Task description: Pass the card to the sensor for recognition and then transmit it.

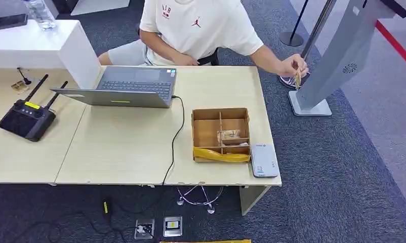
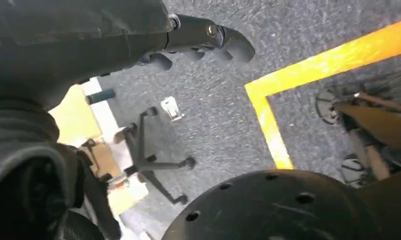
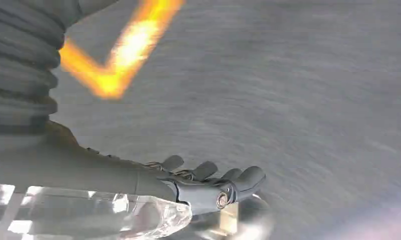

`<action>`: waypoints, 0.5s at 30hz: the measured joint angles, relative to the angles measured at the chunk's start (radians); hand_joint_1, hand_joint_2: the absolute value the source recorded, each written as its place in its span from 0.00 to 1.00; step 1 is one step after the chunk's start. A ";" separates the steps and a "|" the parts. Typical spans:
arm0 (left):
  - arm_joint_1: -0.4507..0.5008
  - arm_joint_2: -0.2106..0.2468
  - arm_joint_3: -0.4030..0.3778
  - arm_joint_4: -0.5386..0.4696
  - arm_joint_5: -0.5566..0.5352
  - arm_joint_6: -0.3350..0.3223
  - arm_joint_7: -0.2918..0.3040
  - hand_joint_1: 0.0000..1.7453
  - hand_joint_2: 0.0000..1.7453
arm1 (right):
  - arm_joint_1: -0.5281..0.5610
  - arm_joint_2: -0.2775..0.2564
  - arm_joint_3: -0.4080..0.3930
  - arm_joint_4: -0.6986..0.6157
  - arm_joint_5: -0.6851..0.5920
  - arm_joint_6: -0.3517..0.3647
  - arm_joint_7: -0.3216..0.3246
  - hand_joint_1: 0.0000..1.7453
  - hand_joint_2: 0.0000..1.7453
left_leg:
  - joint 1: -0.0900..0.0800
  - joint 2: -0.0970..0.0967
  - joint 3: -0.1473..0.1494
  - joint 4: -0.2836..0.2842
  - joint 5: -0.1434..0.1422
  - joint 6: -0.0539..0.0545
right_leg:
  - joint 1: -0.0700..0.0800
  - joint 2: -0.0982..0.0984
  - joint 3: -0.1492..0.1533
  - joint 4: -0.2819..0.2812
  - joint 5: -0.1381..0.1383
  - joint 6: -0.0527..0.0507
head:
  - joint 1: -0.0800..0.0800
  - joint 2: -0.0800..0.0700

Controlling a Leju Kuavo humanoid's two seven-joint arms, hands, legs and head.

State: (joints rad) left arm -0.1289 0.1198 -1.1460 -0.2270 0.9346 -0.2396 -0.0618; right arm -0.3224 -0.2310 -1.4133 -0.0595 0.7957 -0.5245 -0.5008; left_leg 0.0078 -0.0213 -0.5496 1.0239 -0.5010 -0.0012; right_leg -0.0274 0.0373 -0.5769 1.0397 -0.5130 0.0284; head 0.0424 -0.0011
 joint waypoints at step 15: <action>0.000 0.005 0.000 0.001 -0.004 0.000 -0.015 0.00 0.00 | -0.440 -0.345 -0.070 0.005 0.256 0.023 -0.192 0.00 1.00 | -0.002 -0.001 -0.002 0.000 0.002 0.003 | -0.002 -0.001 -0.001 0.001 0.001 0.002 | 0.000 0.000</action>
State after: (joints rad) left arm -0.1285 0.1244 -1.1463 -0.2262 0.9308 -0.2396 -0.0763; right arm -0.7625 -0.5765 -1.4836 -0.0545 1.0515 -0.5016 -0.6924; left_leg 0.0057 -0.0221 -0.5513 1.0241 -0.4993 0.0015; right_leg -0.0298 0.0361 -0.5777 1.0403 -0.5117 0.0301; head 0.0423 -0.0011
